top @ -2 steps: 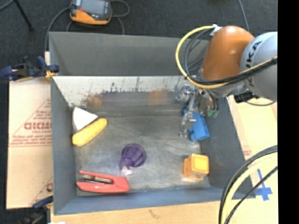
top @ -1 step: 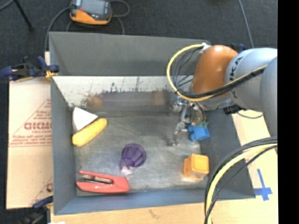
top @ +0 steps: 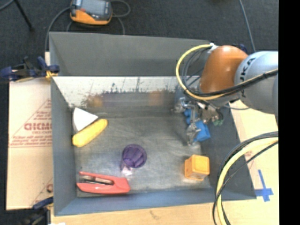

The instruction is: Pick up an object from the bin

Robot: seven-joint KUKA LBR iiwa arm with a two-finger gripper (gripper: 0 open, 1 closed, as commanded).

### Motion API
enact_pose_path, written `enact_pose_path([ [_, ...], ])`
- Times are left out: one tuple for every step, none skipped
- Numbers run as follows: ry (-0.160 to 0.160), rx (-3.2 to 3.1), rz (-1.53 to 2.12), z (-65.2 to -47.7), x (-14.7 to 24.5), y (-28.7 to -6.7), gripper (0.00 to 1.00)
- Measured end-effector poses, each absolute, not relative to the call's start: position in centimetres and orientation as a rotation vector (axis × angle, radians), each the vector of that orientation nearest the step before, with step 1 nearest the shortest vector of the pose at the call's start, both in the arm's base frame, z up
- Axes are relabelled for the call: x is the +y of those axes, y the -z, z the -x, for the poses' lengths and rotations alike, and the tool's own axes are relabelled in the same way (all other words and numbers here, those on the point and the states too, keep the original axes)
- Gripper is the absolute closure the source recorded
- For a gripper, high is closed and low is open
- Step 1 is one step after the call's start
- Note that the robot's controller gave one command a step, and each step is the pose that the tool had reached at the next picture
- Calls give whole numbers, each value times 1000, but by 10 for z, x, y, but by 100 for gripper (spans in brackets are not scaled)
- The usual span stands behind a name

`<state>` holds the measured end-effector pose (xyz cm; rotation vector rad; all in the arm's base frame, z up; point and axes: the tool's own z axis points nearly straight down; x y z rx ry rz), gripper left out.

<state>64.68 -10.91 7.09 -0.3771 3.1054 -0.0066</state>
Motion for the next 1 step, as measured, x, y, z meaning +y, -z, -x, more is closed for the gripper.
enact_pose_path([
  [2,3084,559,-631,-142,-92,0],
])
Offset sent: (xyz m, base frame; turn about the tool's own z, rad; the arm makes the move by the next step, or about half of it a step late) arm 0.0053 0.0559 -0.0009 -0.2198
